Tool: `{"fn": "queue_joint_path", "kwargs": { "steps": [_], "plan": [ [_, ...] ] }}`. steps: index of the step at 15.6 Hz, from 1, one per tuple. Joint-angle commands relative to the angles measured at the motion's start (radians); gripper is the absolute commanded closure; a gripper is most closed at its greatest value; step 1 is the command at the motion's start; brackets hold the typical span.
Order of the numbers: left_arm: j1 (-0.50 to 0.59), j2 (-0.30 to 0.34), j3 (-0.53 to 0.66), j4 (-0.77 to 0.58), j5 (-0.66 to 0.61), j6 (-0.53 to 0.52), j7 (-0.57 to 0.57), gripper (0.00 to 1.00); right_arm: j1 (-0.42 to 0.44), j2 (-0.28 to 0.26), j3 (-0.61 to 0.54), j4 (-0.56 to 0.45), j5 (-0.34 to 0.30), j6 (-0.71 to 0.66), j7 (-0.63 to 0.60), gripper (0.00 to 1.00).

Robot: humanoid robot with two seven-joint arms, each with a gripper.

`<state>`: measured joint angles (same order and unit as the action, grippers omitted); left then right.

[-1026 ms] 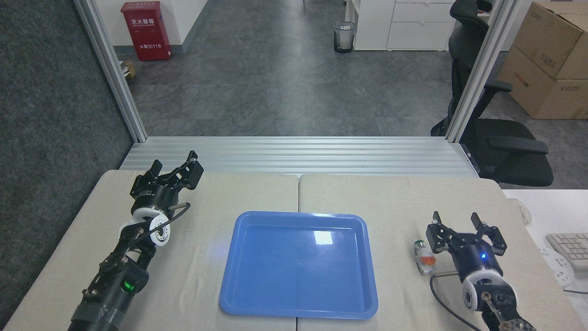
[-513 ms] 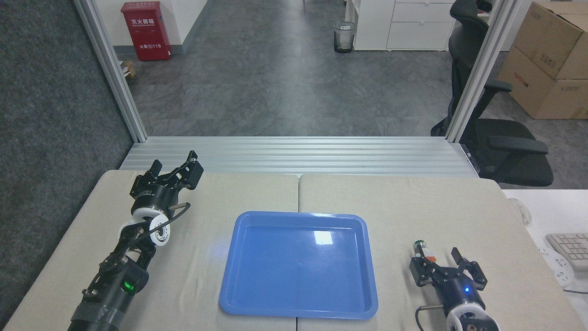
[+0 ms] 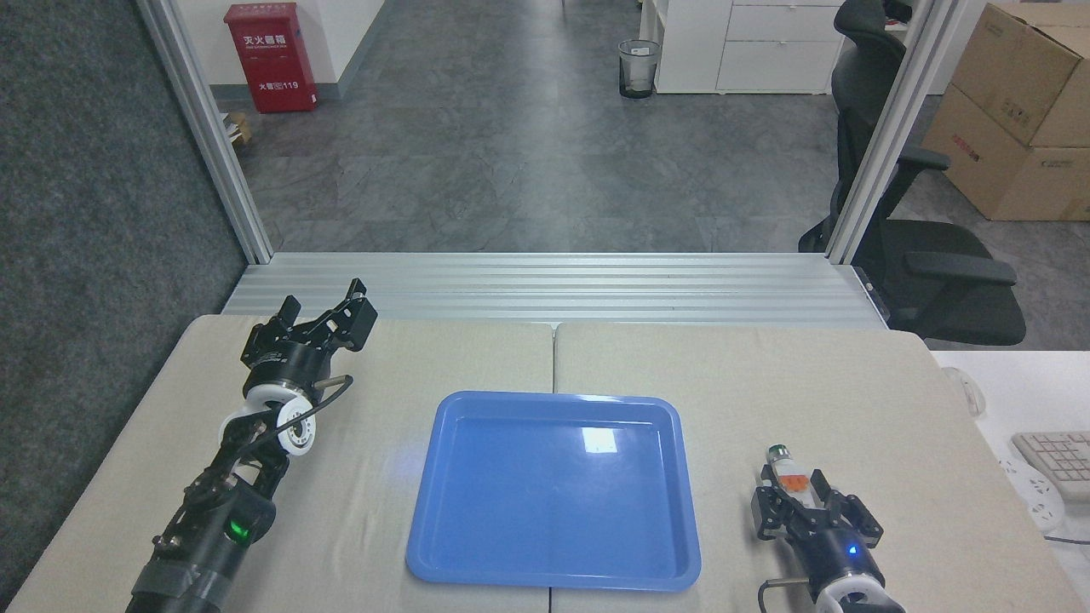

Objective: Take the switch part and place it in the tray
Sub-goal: 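Lower the open right gripper over the switch part and close it, then lift the switch part and carry it over the blue tray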

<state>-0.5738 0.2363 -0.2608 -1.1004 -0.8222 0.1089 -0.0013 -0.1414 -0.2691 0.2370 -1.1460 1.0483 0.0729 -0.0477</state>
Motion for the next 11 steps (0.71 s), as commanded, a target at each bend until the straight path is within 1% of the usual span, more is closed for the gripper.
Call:
{"fn": "queue_joint_path", "kwargs": {
  "steps": [1,3,4,5,6,7,8,9,10,11],
  "plan": [
    [0.000,0.000,0.000,-0.001,0.000,0.000,0.000,0.00,-0.003,0.008,0.013,0.017,-0.007,-0.005,0.003,0.74],
    [0.000,0.000,0.000,0.001,0.000,0.000,0.001,0.00,-0.012,0.008,0.007,0.006,-0.010,-0.005,0.008,0.80],
    [0.000,0.000,0.000,0.001,0.000,0.000,0.001,0.00,-0.051,0.010,-0.005,-0.007,-0.010,-0.002,0.008,0.85],
    [0.000,0.000,0.000,0.001,0.000,0.000,0.001,0.00,-0.100,0.010,-0.018,-0.058,-0.013,-0.002,0.008,0.86],
    [0.000,0.000,0.000,0.001,0.000,0.000,0.000,0.00,-0.124,0.022,-0.034,-0.123,-0.014,-0.007,0.008,0.87],
    [0.000,0.000,0.000,0.001,0.000,0.000,0.000,0.00,-0.147,0.022,-0.024,-0.203,-0.014,-0.011,0.009,0.88],
    [0.000,0.000,0.000,0.001,0.000,0.000,0.000,0.00,-0.168,0.036,0.019,-0.266,-0.007,-0.030,0.021,0.88],
    [0.000,0.000,0.000,0.001,0.000,0.000,0.000,0.00,-0.191,0.071,0.106,-0.297,-0.002,-0.042,0.050,0.89],
    [0.000,0.000,0.000,0.001,0.000,0.000,0.000,0.00,-0.204,0.102,0.184,-0.316,0.016,-0.044,0.072,0.89],
    [0.000,0.000,0.000,0.001,0.000,0.000,0.001,0.00,-0.193,0.123,0.249,-0.319,0.066,-0.042,0.095,0.89]
  ]
}}
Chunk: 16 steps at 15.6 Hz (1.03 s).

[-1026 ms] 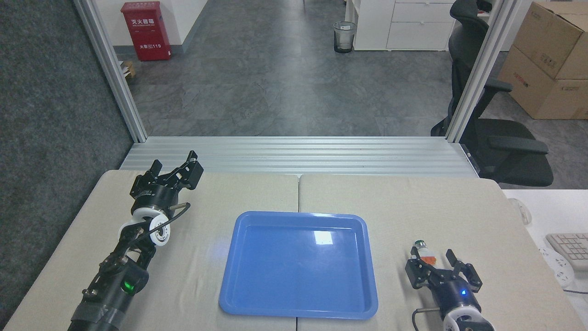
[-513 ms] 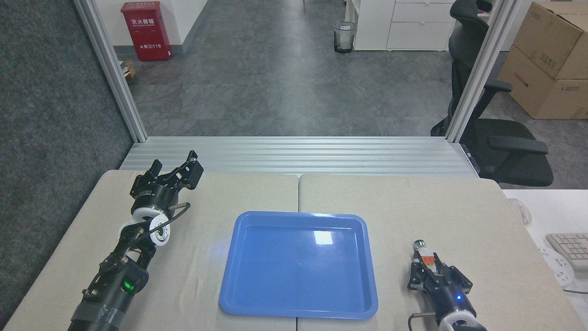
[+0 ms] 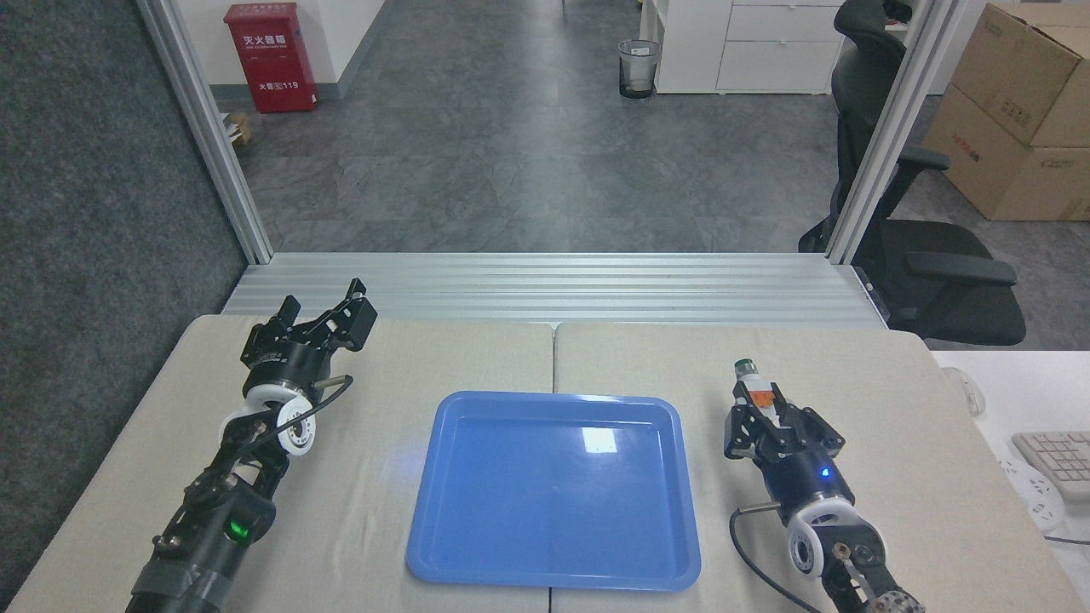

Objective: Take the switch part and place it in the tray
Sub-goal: 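Lift the switch part and carry it over the blue tray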

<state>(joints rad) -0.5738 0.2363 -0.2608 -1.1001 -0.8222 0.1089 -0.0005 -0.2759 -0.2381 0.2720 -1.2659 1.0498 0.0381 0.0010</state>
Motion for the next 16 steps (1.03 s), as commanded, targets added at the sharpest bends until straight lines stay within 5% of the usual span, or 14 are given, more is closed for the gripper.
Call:
{"fn": "queue_joint_path", "kwargs": {
  "steps": [1,4,9,11,13,16],
  "plan": [
    [0.000,0.000,0.000,0.000,0.000,0.000,-0.001,0.00,-0.033,0.117,0.246,-0.199,0.117,-0.007,0.071,0.89],
    [0.000,0.000,0.000,0.000,0.000,0.000,0.000,0.00,0.092,0.148,0.295,-0.201,0.188,-0.026,0.077,0.89],
    [0.000,0.000,0.000,0.000,0.000,0.000,-0.001,0.00,0.121,0.168,0.348,-0.100,0.254,-0.035,0.129,0.83],
    [0.000,0.000,0.000,-0.001,0.000,0.000,-0.001,0.00,0.115,0.186,0.346,-0.044,0.268,-0.030,0.129,0.67],
    [0.000,0.000,0.000,0.000,0.000,0.000,-0.001,0.00,0.112,0.197,0.332,-0.004,0.268,-0.023,0.126,0.32],
    [0.000,0.000,0.000,0.000,0.000,0.000,0.000,0.00,0.058,0.223,0.296,0.014,0.251,-0.007,0.120,0.05]
  ]
}}
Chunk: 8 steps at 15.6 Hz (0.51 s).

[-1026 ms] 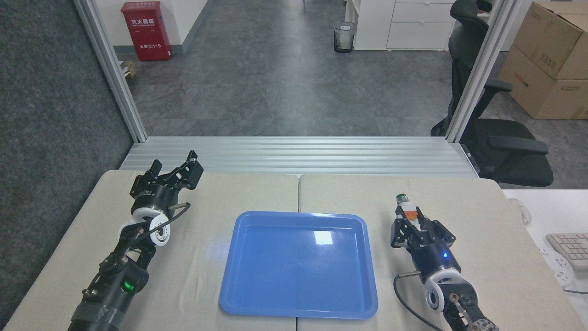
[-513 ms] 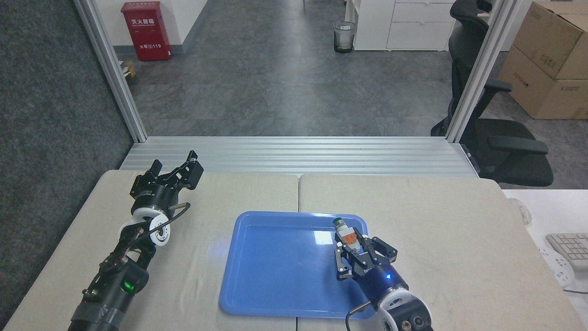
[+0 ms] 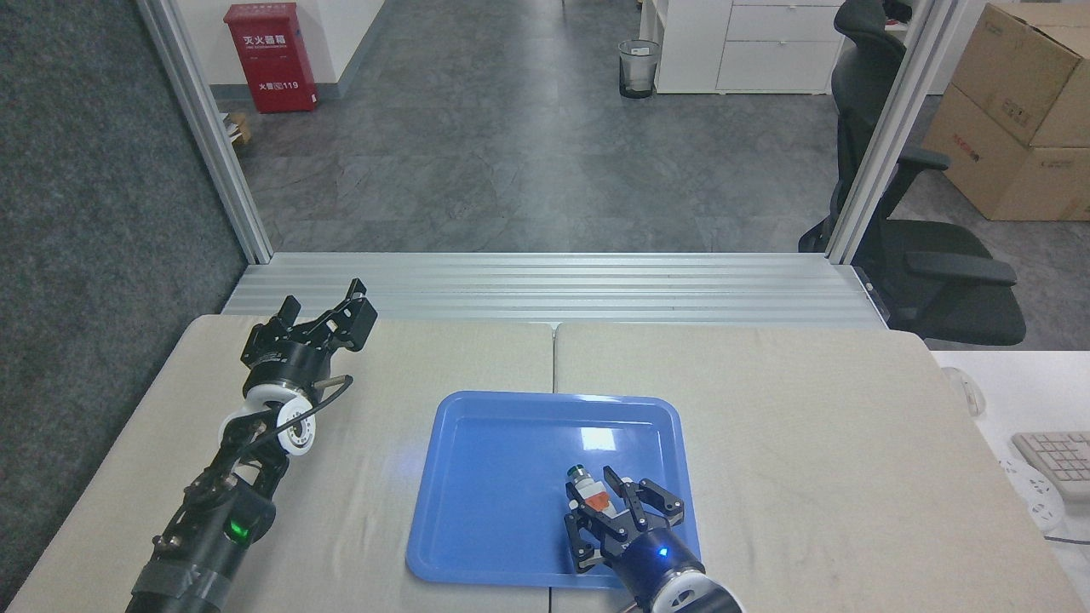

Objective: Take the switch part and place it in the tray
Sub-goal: 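Open the right gripper to release the part into the tray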

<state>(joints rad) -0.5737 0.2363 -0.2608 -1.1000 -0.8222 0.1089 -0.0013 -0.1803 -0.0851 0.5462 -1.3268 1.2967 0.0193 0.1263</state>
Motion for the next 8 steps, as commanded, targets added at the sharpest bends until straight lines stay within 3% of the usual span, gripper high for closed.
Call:
{"fn": "queue_joint_path", "kwargs": {
  "steps": [1,3,5,8],
  "plan": [
    [0.000,0.000,0.000,0.000,0.000,0.000,0.000,0.00,-0.053,0.074,-0.020,0.075,0.000,0.011,-0.010,0.05],
    [0.000,0.000,0.000,0.000,0.000,0.000,0.000,0.00,-0.118,0.097,-0.167,0.074,-0.005,0.011,-0.033,0.05],
    [0.000,0.000,0.000,0.000,0.000,0.000,0.001,0.00,-0.223,0.062,-0.335,0.075,-0.005,0.004,-0.103,0.05],
    [0.000,0.000,0.000,-0.001,0.000,0.000,0.000,0.00,-0.252,-0.172,-0.419,0.121,-0.007,0.013,-0.129,0.05]
  ]
}}
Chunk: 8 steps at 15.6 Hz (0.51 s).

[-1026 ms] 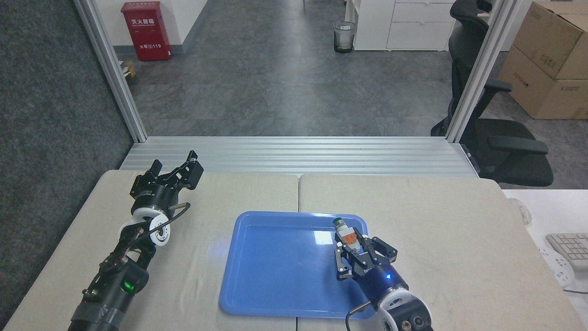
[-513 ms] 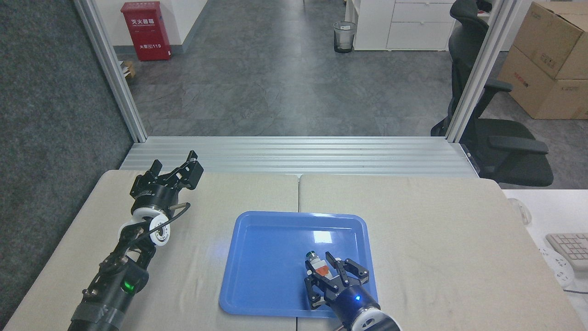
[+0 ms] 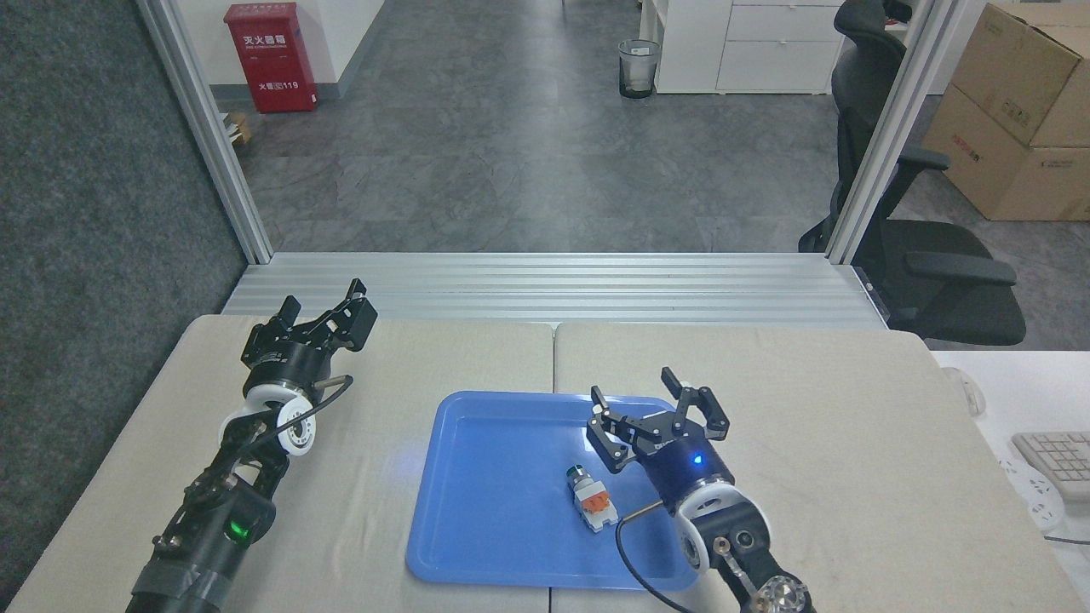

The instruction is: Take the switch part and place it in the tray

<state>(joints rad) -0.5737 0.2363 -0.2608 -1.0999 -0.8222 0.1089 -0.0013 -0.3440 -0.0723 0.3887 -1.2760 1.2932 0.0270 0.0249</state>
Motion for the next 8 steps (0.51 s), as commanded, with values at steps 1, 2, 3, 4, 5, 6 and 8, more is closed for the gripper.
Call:
{"fn": "queue_joint_path", "kwargs": {
  "steps": [1,2,3,4,5,6,8],
  "plan": [
    [0.000,0.000,0.000,0.000,0.000,0.000,0.001,0.00,-0.087,-0.211,-0.270,0.105,-0.008,0.011,-0.046,0.05],
    [0.000,0.000,0.000,0.000,0.000,0.000,0.001,0.00,-0.082,-0.221,-0.306,0.139,-0.032,0.028,-0.048,0.05],
    [0.000,0.000,0.000,0.000,0.000,0.000,0.000,0.00,-0.076,-0.228,-0.336,0.159,-0.076,0.034,-0.043,0.05],
    [0.000,0.000,0.000,0.000,0.000,0.000,0.001,0.00,-0.064,-0.238,-0.338,0.161,-0.104,0.036,-0.040,0.05],
    [0.000,0.000,0.000,0.000,0.000,0.000,0.001,0.00,-0.049,-0.245,-0.334,0.161,-0.106,0.036,-0.040,0.06],
    [0.000,0.000,0.000,0.000,0.000,0.000,0.001,0.00,-0.049,-0.247,-0.332,0.161,-0.104,0.037,-0.039,0.06],
    [0.000,0.000,0.000,0.000,0.000,0.000,0.000,0.00,-0.056,-0.248,-0.332,0.156,-0.104,0.037,-0.016,0.06]
  ]
}}
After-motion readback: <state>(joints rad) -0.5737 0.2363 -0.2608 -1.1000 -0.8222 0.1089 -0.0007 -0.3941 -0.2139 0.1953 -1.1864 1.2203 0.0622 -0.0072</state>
